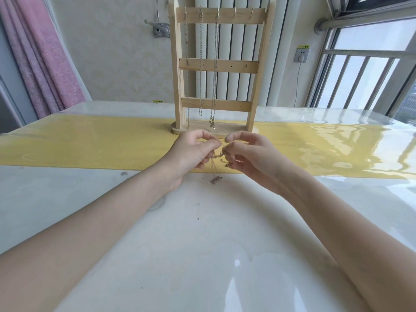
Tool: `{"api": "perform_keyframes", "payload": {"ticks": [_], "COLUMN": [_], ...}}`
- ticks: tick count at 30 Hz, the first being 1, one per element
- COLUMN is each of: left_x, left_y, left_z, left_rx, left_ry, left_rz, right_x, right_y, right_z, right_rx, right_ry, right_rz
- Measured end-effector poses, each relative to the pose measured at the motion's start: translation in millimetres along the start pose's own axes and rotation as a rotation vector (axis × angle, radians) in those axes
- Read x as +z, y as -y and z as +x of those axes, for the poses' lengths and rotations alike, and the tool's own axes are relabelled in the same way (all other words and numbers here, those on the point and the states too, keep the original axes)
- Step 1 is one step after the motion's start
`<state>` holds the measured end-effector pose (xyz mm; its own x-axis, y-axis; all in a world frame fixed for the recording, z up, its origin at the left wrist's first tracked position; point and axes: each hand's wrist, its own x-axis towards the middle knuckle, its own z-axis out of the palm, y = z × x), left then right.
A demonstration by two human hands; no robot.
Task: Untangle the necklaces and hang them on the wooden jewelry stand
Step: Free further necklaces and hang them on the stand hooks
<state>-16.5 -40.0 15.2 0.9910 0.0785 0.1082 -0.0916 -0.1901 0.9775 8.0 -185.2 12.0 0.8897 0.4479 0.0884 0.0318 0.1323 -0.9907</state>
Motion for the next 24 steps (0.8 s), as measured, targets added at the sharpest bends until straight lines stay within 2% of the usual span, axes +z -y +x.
{"api": "perform_keyframes", "payload": {"ticks": [3, 4, 6, 9, 13, 15, 20, 24], "left_x": [0, 0, 2, 2, -4, -5, -4, -5], "left_y": [2, 2, 0, -4, 1, 5, 6, 2], "left_z": [0, 0, -1, 2, 7, 8, 8, 7], "left_rx": [0.067, 0.085, 0.118, 0.123, 0.006, -0.039, -0.104, -0.180], "left_ry": [-0.055, -0.057, -0.071, -0.145, -0.190, -0.172, -0.117, -0.080], "left_rz": [0.035, 0.035, 0.012, -0.060, -0.179, -0.192, -0.282, -0.443], "right_x": [7, 8, 9, 0, -6, -7, -4, -2], "right_y": [-6, -9, -11, -10, 1, 5, 7, 6], "right_z": [0, 2, 3, 4, 1, 0, -1, -1], "right_rx": [-0.123, -0.184, -0.243, -0.179, -0.008, 0.048, 0.055, 0.037], "right_ry": [-0.047, -0.071, -0.151, -0.272, -0.147, -0.087, -0.065, -0.050], "right_rz": [-0.706, -0.874, -0.963, -0.725, 0.032, 0.223, 0.325, 0.298]}}
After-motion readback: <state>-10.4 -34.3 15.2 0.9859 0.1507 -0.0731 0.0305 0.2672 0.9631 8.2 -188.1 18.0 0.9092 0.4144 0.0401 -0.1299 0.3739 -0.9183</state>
